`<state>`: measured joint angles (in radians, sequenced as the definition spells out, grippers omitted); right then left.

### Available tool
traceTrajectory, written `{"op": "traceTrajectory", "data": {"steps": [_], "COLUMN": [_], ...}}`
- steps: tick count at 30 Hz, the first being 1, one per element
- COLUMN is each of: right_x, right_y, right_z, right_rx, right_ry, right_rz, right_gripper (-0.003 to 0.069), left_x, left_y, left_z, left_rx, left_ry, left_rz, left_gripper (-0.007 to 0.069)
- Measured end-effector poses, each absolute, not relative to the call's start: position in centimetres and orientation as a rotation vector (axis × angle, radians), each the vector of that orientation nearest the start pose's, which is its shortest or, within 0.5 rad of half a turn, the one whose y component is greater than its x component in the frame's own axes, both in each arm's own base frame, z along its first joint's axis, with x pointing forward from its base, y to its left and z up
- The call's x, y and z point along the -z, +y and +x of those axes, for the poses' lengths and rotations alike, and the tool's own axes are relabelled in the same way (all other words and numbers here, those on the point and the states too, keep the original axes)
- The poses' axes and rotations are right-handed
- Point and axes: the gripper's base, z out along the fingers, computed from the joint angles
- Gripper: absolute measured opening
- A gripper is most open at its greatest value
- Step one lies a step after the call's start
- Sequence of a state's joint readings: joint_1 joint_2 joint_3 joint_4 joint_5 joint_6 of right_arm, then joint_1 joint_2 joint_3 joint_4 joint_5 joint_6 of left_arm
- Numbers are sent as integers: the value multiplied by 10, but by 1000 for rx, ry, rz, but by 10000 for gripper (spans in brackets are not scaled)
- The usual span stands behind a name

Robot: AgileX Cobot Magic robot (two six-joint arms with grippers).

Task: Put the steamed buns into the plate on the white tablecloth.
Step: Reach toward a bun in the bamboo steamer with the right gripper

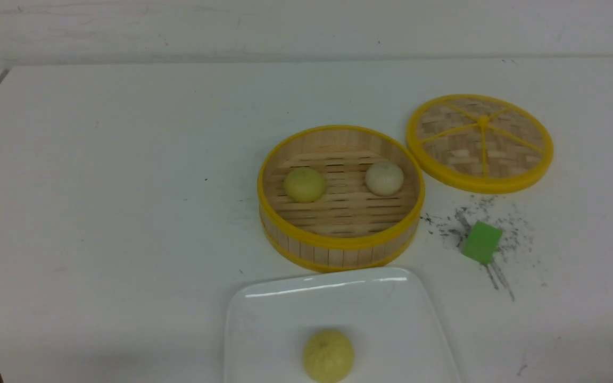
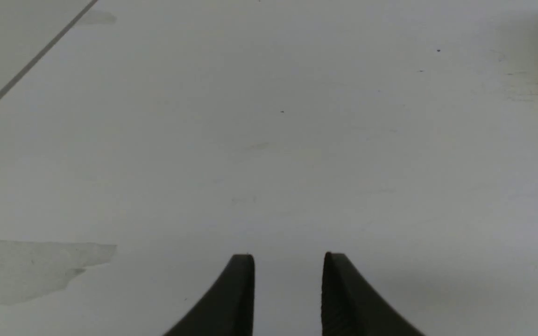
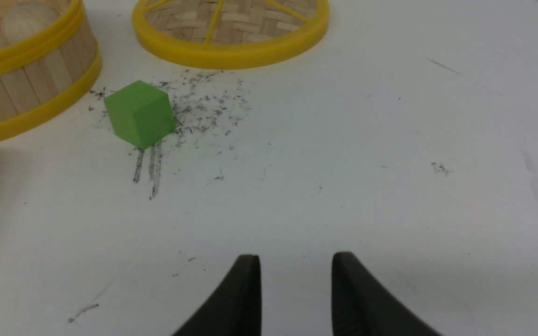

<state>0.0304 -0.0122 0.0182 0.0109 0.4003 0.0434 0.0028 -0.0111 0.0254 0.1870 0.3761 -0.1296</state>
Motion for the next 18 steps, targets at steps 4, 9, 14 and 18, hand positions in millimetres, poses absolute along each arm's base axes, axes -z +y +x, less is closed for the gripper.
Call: {"op": "traceTrajectory", "data": {"steps": [4, 9, 14, 18], "right_x": [-173, -176, -178, -178], "right_y": [1, 8, 13, 13], "right_z": [52, 53, 53, 53], "right_rx": [-35, -464, -743, -771], "right_ry": [1875, 1804, 1739, 1730], "right_rz": [7, 411, 673, 697], "right_gripper": [239, 239, 239, 239], "left_x": [-172, -172, -174, -180], "left_y": [8, 1, -13, -16], "left_z": [52, 53, 53, 54], "left_rx": [-129, 215, 906, 1149], "left_ry": [1868, 1846, 1690, 1548], "left_rz": [10, -308, -939, -1151], "left_gripper": [241, 241, 241, 241]}}
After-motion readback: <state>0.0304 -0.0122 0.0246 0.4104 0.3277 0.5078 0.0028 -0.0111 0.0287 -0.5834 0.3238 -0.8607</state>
